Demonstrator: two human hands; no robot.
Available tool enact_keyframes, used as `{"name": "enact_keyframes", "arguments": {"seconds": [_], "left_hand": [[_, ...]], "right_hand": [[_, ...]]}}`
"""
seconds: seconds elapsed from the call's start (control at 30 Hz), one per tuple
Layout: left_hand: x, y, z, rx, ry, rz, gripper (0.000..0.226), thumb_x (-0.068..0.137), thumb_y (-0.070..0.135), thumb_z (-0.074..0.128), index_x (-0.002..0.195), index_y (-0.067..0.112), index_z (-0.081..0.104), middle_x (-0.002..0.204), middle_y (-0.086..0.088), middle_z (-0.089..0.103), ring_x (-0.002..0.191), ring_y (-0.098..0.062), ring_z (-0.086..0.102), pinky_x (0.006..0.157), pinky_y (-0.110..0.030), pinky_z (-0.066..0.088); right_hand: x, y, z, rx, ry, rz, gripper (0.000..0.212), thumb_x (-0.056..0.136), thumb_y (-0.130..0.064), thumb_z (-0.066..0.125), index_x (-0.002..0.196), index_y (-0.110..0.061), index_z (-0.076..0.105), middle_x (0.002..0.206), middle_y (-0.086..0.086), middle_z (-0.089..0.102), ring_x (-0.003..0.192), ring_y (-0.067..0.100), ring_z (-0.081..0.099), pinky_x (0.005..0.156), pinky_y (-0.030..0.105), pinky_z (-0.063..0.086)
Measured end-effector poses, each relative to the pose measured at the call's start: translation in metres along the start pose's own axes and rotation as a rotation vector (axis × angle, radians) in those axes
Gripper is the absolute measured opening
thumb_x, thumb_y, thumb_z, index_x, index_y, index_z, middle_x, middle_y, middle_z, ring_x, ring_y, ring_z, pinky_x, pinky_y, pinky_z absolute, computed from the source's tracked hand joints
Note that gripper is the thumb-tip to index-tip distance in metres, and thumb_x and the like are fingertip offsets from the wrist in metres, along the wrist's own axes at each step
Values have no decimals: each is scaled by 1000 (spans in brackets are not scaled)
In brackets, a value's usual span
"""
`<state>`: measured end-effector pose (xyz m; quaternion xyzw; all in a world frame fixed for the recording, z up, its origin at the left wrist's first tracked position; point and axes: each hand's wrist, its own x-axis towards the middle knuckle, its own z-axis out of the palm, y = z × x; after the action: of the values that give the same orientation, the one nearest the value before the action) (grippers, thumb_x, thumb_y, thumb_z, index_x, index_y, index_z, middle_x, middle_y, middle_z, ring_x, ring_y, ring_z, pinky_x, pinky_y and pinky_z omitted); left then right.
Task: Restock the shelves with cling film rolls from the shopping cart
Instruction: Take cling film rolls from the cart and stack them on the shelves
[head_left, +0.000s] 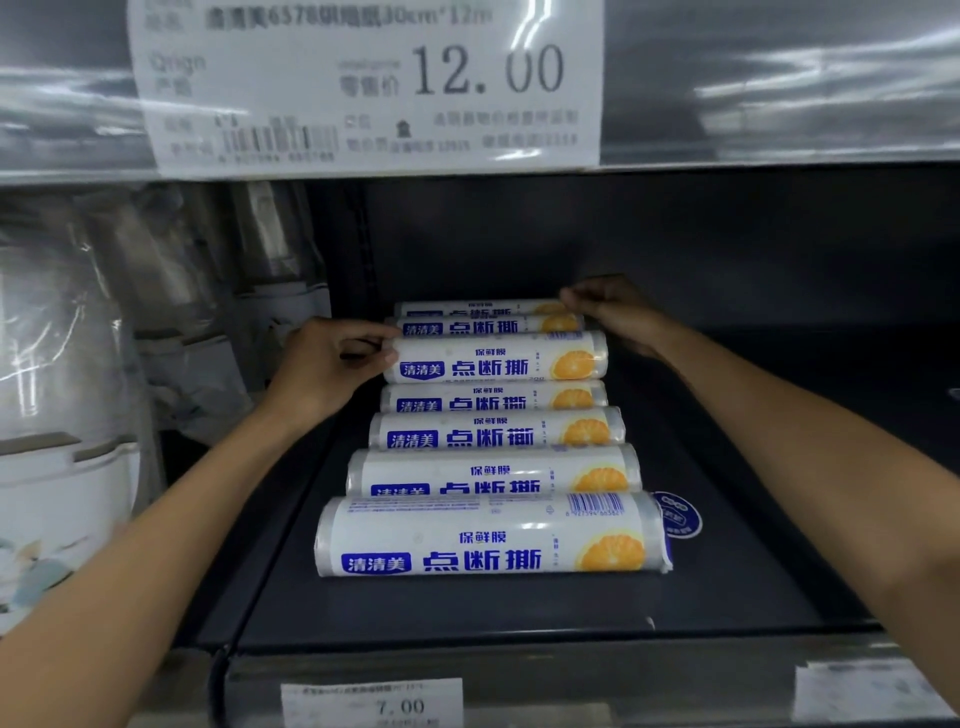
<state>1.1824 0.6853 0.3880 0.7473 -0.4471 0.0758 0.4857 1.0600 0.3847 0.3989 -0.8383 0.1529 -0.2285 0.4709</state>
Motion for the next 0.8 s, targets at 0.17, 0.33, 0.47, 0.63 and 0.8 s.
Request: {"name": "enact_keyframes", "arguments": {"seconds": [0.17,0.33,0.47,0.63,0.8], "left_hand": [[-1,1,2,21,6,-5,33,83,1,66,116,8,64,99,0,64,70,20,57,74,1,43],[-2,2,1,20,0,-7,34,84,2,66,116,11,63,99,1,64,69,21,56,74,1,42],[-2,2,1,28,-4,-6,34,84,3,66,117,13,63,100,3,63,71,21,56,74,2,42],[-3,2,0,36,-7,-15,33,84,4,66,117,9,64,101,5,63,73,21,56,75,2,41],[-4,1,0,66,0,-13,33,84,6,67,116,11,65,100,7,63,73,17,58,76,4,39]], "right_hand": [[0,0,-1,-88,60,35,32,98,-37,45,94,-12,64,99,6,65,92,15,60,86,28,46],[-9,0,-4,16,0,40,30,98,-27,48,113,-5,61,101,2,64,90,9,61,85,21,49],[-12,3,-9,14,-9,22,32,92,-17,58,122,-7,57,115,2,60,109,13,56,93,22,45],[-12,5,-9,-18,32,-29,32,89,-11,62,121,-5,60,121,11,61,113,18,56,99,28,43],[-14,4,-6,-39,34,-33,33,91,-10,58,123,-2,57,122,11,60,109,14,55,85,12,46]]}}
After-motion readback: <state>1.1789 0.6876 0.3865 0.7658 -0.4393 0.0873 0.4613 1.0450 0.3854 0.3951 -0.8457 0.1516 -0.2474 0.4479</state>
